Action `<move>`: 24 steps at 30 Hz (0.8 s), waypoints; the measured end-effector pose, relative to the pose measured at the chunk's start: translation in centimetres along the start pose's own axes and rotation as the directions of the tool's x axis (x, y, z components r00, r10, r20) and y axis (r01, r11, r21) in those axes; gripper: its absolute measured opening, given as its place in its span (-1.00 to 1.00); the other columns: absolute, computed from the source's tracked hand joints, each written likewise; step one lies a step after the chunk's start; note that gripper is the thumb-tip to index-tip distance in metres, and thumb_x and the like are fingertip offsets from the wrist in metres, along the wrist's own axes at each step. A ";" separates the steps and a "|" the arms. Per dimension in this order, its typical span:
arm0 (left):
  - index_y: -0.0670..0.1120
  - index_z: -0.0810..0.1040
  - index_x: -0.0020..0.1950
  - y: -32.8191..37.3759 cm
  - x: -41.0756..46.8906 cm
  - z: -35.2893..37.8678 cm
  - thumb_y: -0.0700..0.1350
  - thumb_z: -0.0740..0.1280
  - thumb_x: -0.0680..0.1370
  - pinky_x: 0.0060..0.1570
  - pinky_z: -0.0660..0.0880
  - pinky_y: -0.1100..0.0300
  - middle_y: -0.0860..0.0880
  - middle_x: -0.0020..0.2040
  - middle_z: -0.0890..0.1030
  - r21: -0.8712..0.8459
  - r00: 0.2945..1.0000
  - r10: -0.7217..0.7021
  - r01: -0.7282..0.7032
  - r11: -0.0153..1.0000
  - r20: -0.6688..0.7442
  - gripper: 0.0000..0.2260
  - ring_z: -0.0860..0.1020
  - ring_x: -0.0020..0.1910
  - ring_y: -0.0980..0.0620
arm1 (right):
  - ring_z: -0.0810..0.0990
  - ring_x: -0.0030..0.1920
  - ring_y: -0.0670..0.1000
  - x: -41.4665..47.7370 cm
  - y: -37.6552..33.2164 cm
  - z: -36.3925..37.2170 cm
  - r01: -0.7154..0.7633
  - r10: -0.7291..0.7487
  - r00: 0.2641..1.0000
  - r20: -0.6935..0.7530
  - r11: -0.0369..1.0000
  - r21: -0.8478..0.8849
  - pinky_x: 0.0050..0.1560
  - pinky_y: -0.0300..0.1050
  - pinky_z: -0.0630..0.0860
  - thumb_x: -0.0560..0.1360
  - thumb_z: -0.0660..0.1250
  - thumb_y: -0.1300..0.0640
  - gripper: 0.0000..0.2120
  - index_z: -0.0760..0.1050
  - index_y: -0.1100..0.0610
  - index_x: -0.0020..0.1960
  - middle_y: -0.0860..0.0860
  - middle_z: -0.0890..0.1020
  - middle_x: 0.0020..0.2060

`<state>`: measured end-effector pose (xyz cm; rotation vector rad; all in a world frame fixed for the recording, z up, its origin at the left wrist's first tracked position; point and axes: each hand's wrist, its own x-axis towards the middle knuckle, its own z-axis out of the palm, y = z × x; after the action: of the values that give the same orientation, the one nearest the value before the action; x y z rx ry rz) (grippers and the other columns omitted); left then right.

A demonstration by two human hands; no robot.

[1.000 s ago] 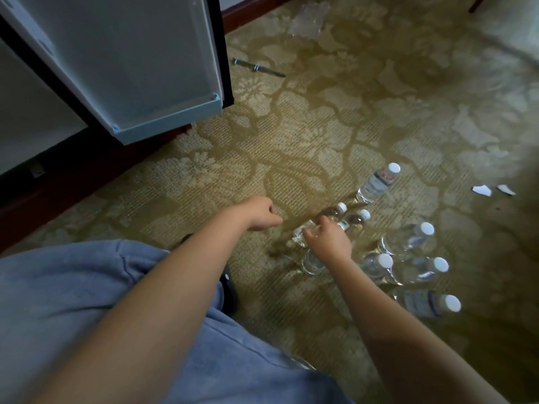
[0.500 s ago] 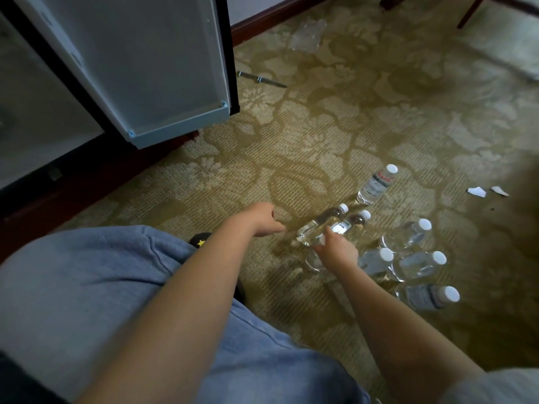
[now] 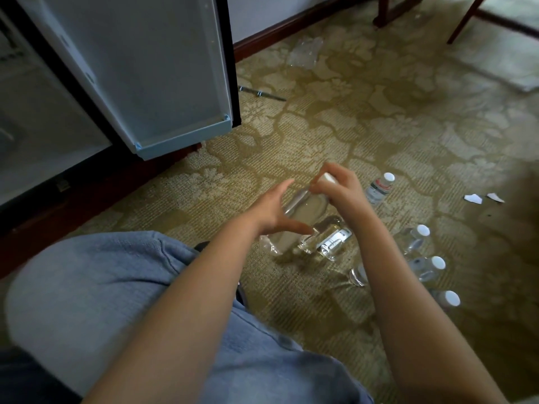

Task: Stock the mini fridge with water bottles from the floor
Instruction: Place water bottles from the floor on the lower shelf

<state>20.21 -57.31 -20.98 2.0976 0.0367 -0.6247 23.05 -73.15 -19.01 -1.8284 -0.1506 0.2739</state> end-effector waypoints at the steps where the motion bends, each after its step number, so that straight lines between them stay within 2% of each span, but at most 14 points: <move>1: 0.11 0.07 0.53 0.4 -0.1 0.0 0.05 0.59 0.22 0.34 0.31 -0.21 -0.02 0.50 0.24 -0.046 0.999 0.041 -0.040 0.998 0.012 0.01 0.24 0.46 -0.10 | 0.44 -0.39 -0.10 0.0 -0.8 0.1 0.007 -0.008 1.000 0.012 0.996 0.094 -0.42 -0.28 0.38 0.26 0.38 0.19 -0.89 0.44 0.10 -0.29 -0.06 0.47 -0.38; 3: 0.01 0.30 0.43 0.7 -0.2 0.1 -0.02 0.59 0.24 0.24 0.45 -0.14 -0.03 0.28 0.52 -0.167 0.996 0.068 -0.059 0.984 0.053 -0.17 0.48 0.27 -0.05 | 0.44 -0.46 -0.15 0.2 -1.3 0.3 0.006 -0.002 1.000 -0.014 0.970 0.244 -0.49 -0.32 0.36 0.21 0.33 0.22 -0.90 0.41 0.13 -0.30 -0.09 0.46 -0.45; 4: -0.03 0.40 0.34 0.7 -0.4 0.0 -0.08 0.58 0.27 0.17 0.51 -0.09 -0.03 0.16 0.60 -0.224 0.996 0.053 -0.035 0.974 0.075 -0.31 0.55 0.16 -0.04 | 0.42 -0.49 -0.16 0.3 -1.3 0.6 -0.008 0.021 0.999 -0.042 0.957 0.288 -0.50 -0.33 0.34 0.21 0.32 0.22 -0.90 0.40 0.13 -0.31 -0.12 0.45 -0.49; 6: -0.06 0.50 0.19 0.6 -0.5 0.0 -0.21 0.53 0.33 0.04 0.59 0.01 -0.06 0.05 0.63 -0.286 0.992 0.013 0.024 0.958 0.126 -0.54 0.60 0.04 -0.05 | 0.41 -0.51 -0.16 0.2 -0.6 1.1 -0.060 0.093 0.992 -0.089 0.946 0.317 -0.49 -0.33 0.34 0.24 0.33 0.18 -0.91 0.41 0.11 -0.32 -0.14 0.45 -0.51; 8: -0.10 0.49 0.16 0.0 -0.4 0.3 -0.26 0.50 0.36 -0.09 0.63 0.08 -0.10 0.01 0.62 -0.276 0.990 -0.041 0.077 0.958 0.134 -0.59 0.62 -0.06 -0.03 | 0.43 -0.46 -0.11 -0.1 1.0 1.5 -0.137 0.165 0.982 -0.091 0.956 0.258 -0.44 -0.27 0.37 0.34 0.38 0.10 -0.87 0.45 0.11 -0.26 -0.07 0.48 -0.44; 10: -0.16 0.45 0.16 -0.5 -0.5 0.6 -0.28 0.48 0.38 -0.19 0.63 0.16 -0.10 -0.03 0.59 -0.234 0.988 -0.098 0.123 0.964 0.115 -0.60 0.61 -0.13 0.00 | 0.44 -0.38 -0.06 -0.7 2.9 1.4 -0.205 0.219 0.974 -0.049 0.957 0.206 -0.36 -0.20 0.40 0.49 0.36 0.00 -0.79 0.48 0.15 -0.14 0.00 0.47 -0.36; 11: -0.17 0.45 0.17 -0.8 -0.5 0.7 -0.27 0.48 0.37 -0.16 0.62 0.16 -0.10 -0.02 0.58 -0.193 0.987 -0.111 0.132 0.972 0.112 -0.59 0.61 -0.11 -0.01 | 0.44 -0.36 -0.05 -1.0 3.9 1.2 -0.228 0.242 0.969 -0.043 0.950 0.212 -0.33 -0.19 0.41 0.53 0.32 -0.03 -0.76 0.49 0.16 -0.11 0.02 0.47 -0.35; 13: -0.17 0.42 0.19 -1.3 -0.5 1.0 -0.21 0.51 0.35 -0.10 0.60 0.16 -0.10 0.04 0.56 -0.109 0.986 -0.129 0.141 0.984 0.104 -0.53 0.60 -0.04 -0.02 | 0.47 -0.34 -0.05 -1.8 5.8 0.4 -0.267 0.303 0.947 -0.109 0.927 0.264 -0.27 -0.17 0.45 0.55 0.29 -0.03 -0.76 0.51 0.15 -0.09 0.00 0.50 -0.34; 14: -0.16 0.41 0.20 -1.5 -0.5 1.1 -0.17 0.53 0.33 -0.11 0.58 0.19 -0.09 0.06 0.55 -0.076 0.987 -0.135 0.142 0.987 0.090 -0.49 0.58 -0.02 -0.01 | 0.50 -0.32 -0.06 -2.1 7.1 -0.2 -0.270 0.324 0.927 -0.191 0.926 0.263 -0.23 -0.17 0.47 0.55 0.29 -0.01 -0.80 0.52 0.14 -0.07 -0.01 0.52 -0.33; 15: -0.15 0.40 0.22 -1.6 -0.5 1.1 -0.13 0.54 0.32 -0.13 0.56 0.22 -0.08 0.07 0.54 -0.046 0.988 -0.137 0.141 0.989 0.072 -0.46 0.57 0.00 0.01 | 0.52 -0.28 -0.06 -2.5 8.5 -0.7 -0.273 0.323 0.896 -0.305 0.942 0.194 -0.18 -0.15 0.50 0.55 0.31 0.02 -0.83 0.52 0.13 -0.05 -0.03 0.55 -0.30; 17: -0.15 0.39 0.26 -2.0 -0.4 1.4 -0.06 0.56 0.30 -0.04 0.54 0.16 -0.06 0.12 0.52 0.027 0.989 -0.142 0.141 0.990 0.038 -0.38 0.54 0.06 -0.01 | 0.54 -0.10 -0.03 -3.6 11.7 -1.9 -0.330 0.229 0.817 -0.529 0.938 -0.104 -0.01 -0.03 0.53 0.51 0.34 0.05 -0.83 0.53 0.13 0.02 -0.02 0.58 -0.15; 19: -0.15 0.37 0.31 -2.3 -0.1 1.6 0.01 0.57 0.27 0.12 0.50 0.05 -0.04 0.19 0.49 0.090 0.988 -0.153 0.152 0.984 0.004 -0.30 0.50 0.14 -0.04 | 0.46 0.15 0.04 -5.4 14.3 -2.8 -0.452 0.186 0.759 -0.624 0.841 -0.298 0.21 0.01 0.43 0.48 0.35 0.01 -0.66 0.46 0.12 0.20 0.02 0.54 0.10; 21: -0.15 0.37 0.30 -2.4 0.0 1.9 0.01 0.57 0.28 0.06 0.49 0.12 -0.05 0.21 0.49 0.126 0.988 -0.150 0.152 0.980 -0.021 -0.31 0.48 0.13 -0.03 | 0.34 0.33 0.06 -6.9 16.6 -3.5 -0.542 0.247 0.715 -0.654 0.786 -0.296 0.34 0.02 0.30 0.47 0.37 -0.01 -0.45 0.30 0.13 0.39 0.05 0.41 0.30; 24: -0.17 0.31 0.39 -2.0 0.1 2.4 -0.02 0.56 0.30 0.05 0.45 0.19 -0.06 0.26 0.46 0.159 0.989 -0.145 0.149 0.976 -0.037 -0.24 0.45 0.16 -0.02 | 0.25 0.44 0.11 -8.4 19.2 -3.7 -0.612 0.371 0.648 -0.665 0.774 -0.164 0.42 0.10 0.24 0.44 0.42 0.00 -0.25 0.12 0.07 0.50 0.07 0.30 0.43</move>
<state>18.74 -58.06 -23.64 2.2742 0.1620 -0.7095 15.13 -83.83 -35.61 -2.2315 0.8393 0.0263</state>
